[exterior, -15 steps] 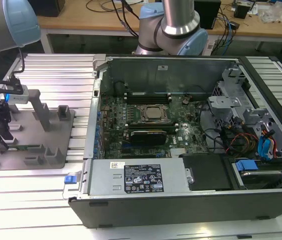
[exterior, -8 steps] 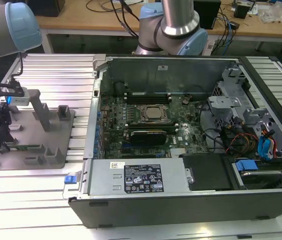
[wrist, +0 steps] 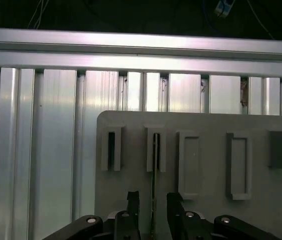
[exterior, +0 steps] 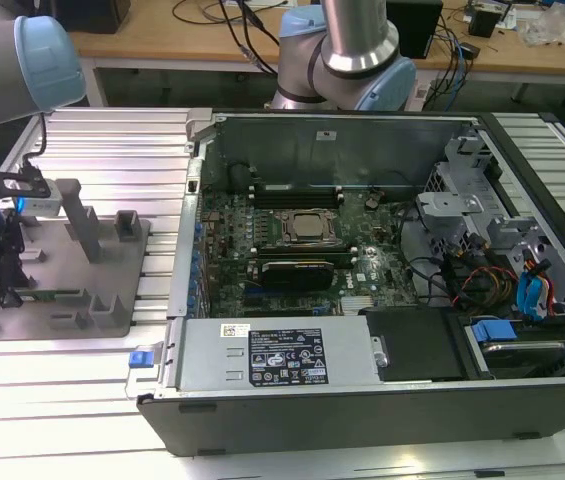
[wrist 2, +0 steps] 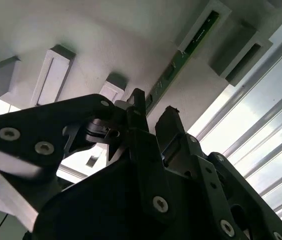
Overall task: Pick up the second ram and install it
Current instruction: 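Pick up the second ram and move it above second insertion slot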
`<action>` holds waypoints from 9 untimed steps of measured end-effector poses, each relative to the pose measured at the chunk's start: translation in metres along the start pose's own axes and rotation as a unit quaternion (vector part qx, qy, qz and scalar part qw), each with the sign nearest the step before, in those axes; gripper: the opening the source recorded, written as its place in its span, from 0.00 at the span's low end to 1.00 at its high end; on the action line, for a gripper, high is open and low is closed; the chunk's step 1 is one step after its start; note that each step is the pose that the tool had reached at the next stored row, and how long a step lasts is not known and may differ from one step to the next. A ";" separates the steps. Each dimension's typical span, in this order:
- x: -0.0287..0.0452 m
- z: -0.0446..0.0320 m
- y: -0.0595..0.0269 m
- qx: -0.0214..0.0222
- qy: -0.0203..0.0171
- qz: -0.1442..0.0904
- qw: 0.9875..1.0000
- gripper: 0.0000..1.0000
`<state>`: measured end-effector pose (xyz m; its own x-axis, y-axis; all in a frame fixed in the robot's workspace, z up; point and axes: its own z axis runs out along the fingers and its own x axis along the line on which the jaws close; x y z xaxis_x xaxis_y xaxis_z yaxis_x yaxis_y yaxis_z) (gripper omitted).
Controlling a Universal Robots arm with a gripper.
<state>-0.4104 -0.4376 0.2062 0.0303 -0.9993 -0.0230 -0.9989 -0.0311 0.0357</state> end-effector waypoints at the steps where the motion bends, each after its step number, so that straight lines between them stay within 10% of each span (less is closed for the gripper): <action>1: 0.0000 0.0000 0.0000 0.000 0.000 0.000 1.000 0.34; 9: -0.0003 -0.0022 0.0001 0.000 0.000 0.000 1.000 0.25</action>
<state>-0.4104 -0.4374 0.2084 0.0301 -0.9993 -0.0230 -0.9989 -0.0309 0.0357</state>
